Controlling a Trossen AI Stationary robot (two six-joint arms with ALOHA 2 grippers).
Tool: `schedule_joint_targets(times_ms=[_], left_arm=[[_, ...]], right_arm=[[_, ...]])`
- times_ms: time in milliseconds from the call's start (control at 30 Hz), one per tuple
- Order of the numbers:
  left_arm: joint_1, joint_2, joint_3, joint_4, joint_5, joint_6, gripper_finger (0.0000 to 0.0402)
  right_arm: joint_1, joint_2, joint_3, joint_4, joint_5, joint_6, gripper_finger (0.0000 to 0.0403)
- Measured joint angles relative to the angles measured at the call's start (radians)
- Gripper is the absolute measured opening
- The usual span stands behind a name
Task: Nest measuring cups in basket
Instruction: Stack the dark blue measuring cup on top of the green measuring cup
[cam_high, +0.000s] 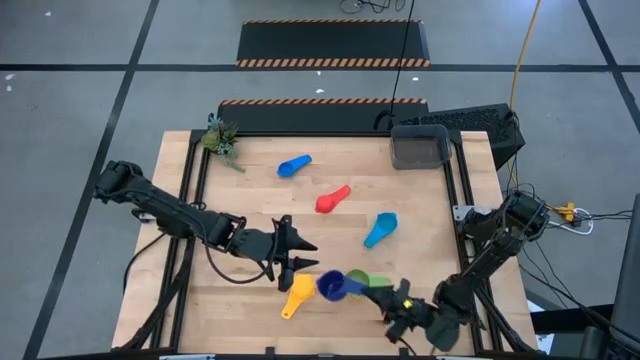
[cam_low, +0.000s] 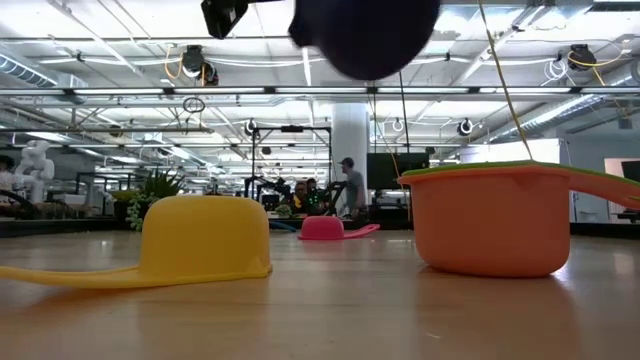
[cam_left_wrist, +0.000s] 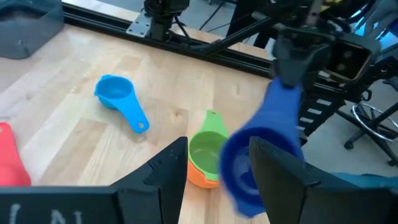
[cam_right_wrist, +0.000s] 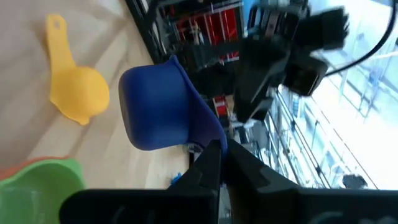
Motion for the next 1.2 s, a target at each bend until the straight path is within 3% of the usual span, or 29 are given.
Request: schedule_joint_targets(times_ms=[500,767,1033,1200], left_arm=[[0.003,0.000,0.000,0.002,0.000,-0.049,0.0175],[0.003,0.000,0.000,0.005,0.000,-0.048,0.0175],[0.003,0.000,0.000,0.014,-0.004,-0.028,0.0175],[0.005,0.000,0.000,0.015,-0.016,-0.016,0.0175]], right_arm=[[0.145,-0.009,-0.001,-0.009,0.017,-0.058,0.0000],[0.180,-0.210,-0.091,-0.014,0.012,-0.042,0.0000],[0.040,-0.512,-0.274,0.033,-0.259,-0.105,0.0000],[-0.043,-0.577,-0.404,0.209,-0.379,-0.149,0.0000]])
